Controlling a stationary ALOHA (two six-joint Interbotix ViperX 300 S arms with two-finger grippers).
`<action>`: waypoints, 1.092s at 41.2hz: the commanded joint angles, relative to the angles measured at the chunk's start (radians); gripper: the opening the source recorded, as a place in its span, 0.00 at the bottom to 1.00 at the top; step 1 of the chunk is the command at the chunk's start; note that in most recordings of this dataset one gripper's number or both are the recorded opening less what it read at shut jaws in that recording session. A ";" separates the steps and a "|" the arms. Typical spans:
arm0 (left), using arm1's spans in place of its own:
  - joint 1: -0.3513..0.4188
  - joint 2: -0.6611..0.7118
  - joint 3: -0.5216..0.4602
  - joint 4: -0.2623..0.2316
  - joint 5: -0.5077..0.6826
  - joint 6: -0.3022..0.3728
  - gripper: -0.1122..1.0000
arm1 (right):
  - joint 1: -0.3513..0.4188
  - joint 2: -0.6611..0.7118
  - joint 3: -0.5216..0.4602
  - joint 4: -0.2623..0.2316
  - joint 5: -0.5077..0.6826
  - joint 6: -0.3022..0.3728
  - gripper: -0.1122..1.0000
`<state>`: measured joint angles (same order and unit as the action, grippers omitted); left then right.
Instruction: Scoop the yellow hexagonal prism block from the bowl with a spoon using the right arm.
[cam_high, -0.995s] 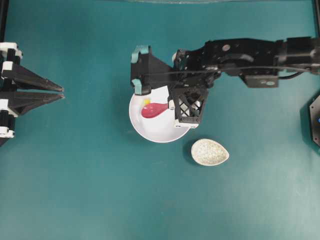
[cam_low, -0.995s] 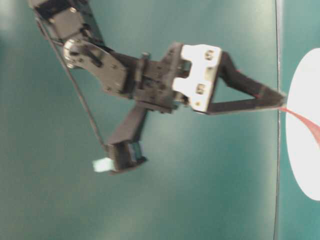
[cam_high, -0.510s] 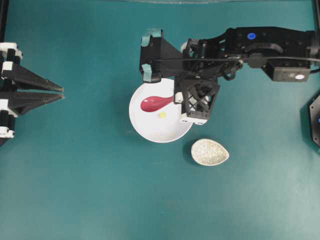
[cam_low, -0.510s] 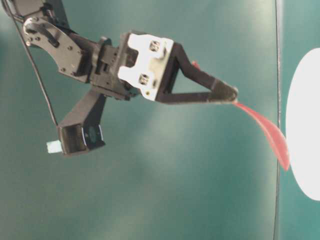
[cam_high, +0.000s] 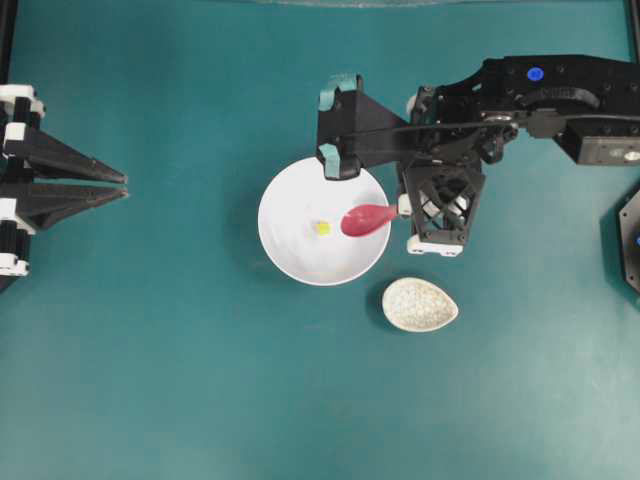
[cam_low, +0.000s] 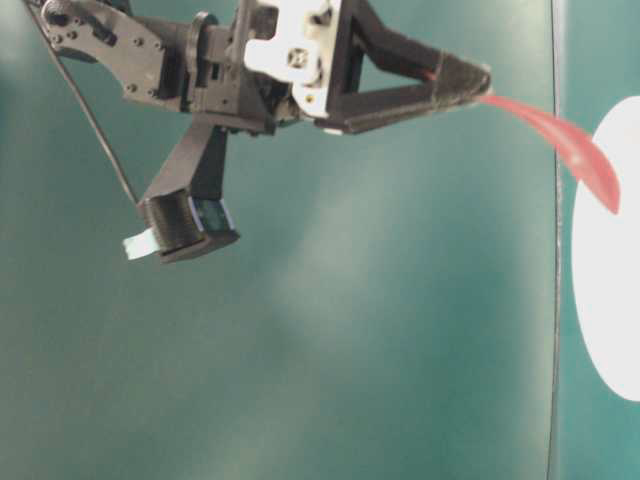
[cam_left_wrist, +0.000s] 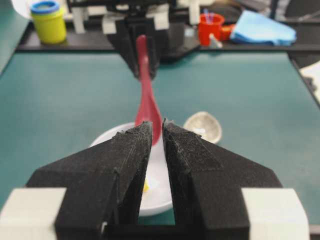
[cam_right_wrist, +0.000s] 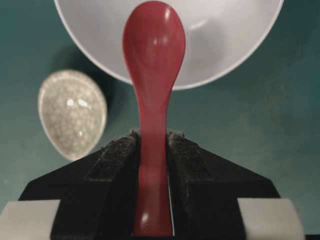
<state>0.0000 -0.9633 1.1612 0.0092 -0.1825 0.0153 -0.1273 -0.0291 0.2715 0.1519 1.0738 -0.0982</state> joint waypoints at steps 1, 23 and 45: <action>0.002 0.005 -0.029 0.002 -0.012 0.002 0.26 | 0.002 -0.031 -0.006 -0.002 0.002 0.002 0.31; 0.000 0.005 -0.029 0.002 -0.012 0.000 0.26 | 0.000 0.015 -0.009 -0.003 0.002 0.002 0.31; 0.002 0.005 -0.029 0.002 -0.012 0.002 0.26 | -0.006 0.098 -0.040 -0.002 -0.006 -0.014 0.31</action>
<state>0.0000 -0.9633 1.1628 0.0092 -0.1825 0.0153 -0.1350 0.0752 0.2638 0.1503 1.0723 -0.1089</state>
